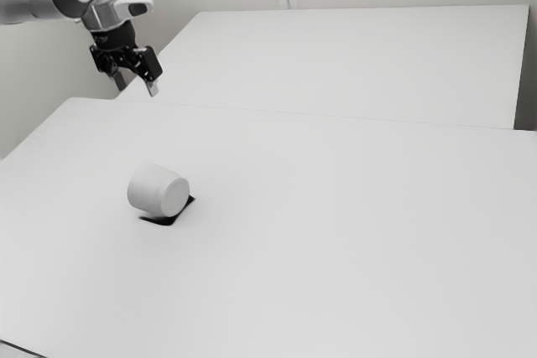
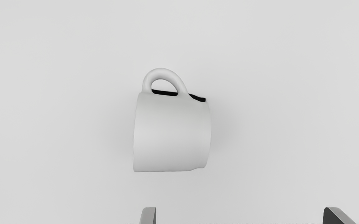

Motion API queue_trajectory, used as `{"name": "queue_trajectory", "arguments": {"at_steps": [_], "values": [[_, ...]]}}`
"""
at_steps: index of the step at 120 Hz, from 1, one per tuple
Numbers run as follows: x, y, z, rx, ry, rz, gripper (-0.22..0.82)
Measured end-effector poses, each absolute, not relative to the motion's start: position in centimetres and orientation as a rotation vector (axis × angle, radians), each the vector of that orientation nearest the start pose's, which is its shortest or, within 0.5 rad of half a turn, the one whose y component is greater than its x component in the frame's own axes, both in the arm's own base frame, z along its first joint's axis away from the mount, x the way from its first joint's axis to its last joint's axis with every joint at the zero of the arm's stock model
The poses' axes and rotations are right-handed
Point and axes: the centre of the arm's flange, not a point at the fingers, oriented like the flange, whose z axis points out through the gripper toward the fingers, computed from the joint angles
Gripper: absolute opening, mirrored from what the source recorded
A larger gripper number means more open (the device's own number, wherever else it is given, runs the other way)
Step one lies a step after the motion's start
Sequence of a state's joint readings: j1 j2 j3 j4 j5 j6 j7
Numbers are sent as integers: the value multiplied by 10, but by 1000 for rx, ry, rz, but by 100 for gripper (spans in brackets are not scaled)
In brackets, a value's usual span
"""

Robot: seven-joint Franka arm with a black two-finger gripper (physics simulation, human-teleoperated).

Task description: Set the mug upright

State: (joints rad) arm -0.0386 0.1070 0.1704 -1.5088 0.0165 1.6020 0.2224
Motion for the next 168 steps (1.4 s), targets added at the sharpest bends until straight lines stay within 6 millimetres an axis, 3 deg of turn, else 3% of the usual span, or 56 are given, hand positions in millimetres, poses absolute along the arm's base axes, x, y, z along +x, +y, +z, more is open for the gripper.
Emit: {"name": "queue_trajectory", "arguments": {"at_steps": [28,45,51,67,93,125,144,155,168], "values": [[565,79,585,-3158,156,61,58],[561,85,553,-3252,122,141,58],[566,89,532,-3312,112,197,58],[569,133,485,-3494,-16,318,58],[574,173,446,-3621,10,381,58],[599,223,421,-3707,131,277,58],[597,255,384,-3790,120,260,58],[592,265,352,-3833,108,320,58],[590,263,340,-3866,140,345,58]]}}
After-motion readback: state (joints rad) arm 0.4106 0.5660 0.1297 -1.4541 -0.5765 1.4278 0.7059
